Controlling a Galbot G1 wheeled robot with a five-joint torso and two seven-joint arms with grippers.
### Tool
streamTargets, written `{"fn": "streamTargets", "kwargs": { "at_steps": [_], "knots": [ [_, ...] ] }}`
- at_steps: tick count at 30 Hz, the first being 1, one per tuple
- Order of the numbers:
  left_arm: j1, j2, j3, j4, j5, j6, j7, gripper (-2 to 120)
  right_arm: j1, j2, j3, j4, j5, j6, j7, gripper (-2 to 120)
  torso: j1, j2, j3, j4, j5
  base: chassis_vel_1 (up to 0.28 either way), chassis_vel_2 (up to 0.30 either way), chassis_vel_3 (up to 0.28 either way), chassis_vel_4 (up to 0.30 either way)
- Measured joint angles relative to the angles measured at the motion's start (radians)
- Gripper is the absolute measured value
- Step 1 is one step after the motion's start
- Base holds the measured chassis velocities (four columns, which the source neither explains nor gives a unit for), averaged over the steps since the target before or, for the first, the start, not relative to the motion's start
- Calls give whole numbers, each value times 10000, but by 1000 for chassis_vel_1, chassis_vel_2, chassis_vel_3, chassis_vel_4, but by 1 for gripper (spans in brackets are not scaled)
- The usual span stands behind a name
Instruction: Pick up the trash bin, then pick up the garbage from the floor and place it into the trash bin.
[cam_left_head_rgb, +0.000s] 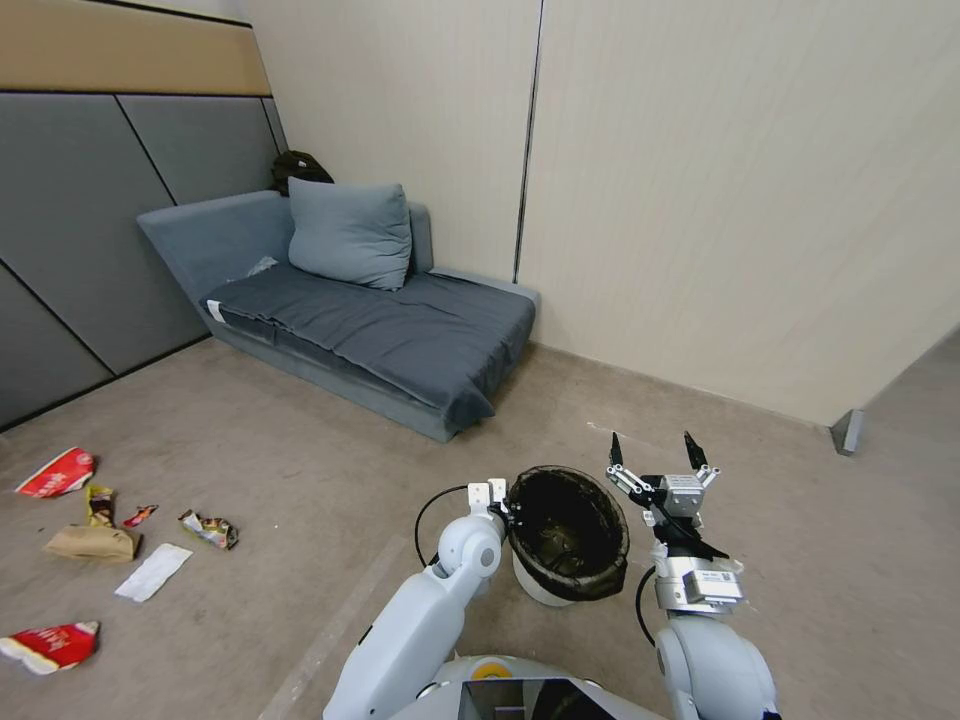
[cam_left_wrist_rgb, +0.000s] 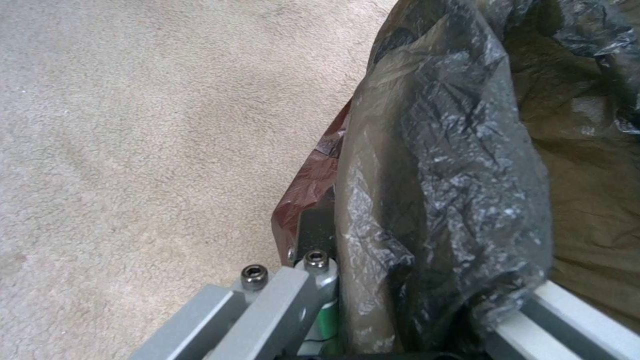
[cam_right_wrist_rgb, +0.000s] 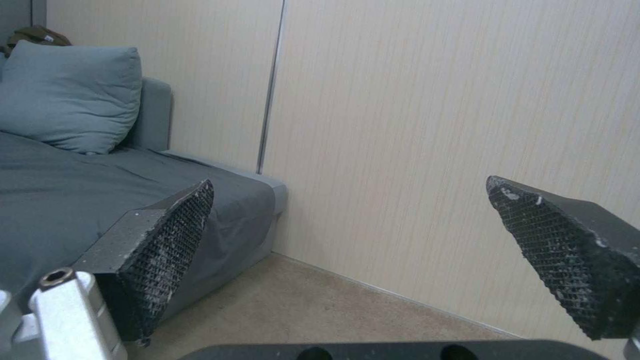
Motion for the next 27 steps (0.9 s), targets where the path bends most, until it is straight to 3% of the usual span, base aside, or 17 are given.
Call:
{"fn": "streamTargets", "kwargs": {
  "at_steps": [16,21,27],
  "knots": [
    [213,-43,-351,-185,467,38,45,1,-2,-1,-61,43,-7,-23,86,100,2,-3,5,-5,-3,0,0,0,0],
    [280,-115,-562,-425,1048,109,151,1,4,-1,-169,166,-10,-151,236,100,3,-6,8,-11,-4,0,0,0,0],
    [540,-155,-908,-1155,2138,126,540,1,8,-1,-176,171,-76,-159,253,100,4,-7,6,0,3,0,0,0,0]
  ]
}}
